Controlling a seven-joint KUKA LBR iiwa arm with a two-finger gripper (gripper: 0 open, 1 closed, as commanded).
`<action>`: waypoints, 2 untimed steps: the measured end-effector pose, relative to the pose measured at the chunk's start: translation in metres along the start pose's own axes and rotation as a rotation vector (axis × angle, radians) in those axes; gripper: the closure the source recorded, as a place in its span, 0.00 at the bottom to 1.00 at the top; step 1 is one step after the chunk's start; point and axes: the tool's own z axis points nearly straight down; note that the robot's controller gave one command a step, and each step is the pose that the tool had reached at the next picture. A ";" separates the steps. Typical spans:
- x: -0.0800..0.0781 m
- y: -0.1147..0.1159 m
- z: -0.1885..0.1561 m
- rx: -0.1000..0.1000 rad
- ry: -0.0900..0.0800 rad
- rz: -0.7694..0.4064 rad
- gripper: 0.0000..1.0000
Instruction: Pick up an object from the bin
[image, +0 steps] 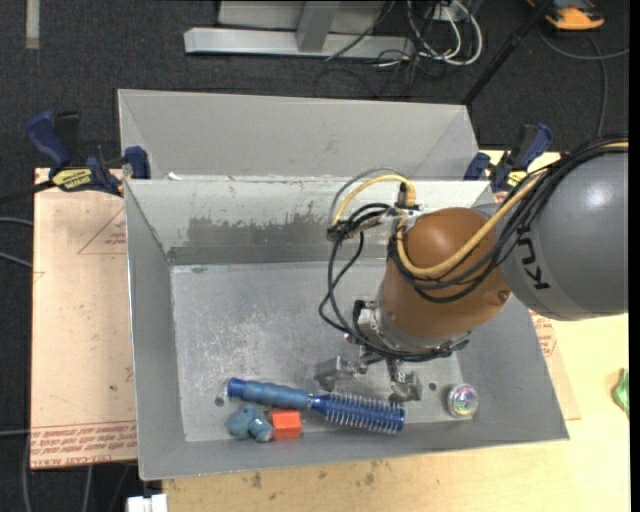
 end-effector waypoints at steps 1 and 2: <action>0.006 0.011 -0.012 0.007 -0.002 -0.015 0.00; 0.002 0.010 -0.010 0.022 -0.010 -0.269 0.00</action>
Offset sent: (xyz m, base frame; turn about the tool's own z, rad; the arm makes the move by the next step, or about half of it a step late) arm -0.0160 -0.0047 0.0099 -0.0174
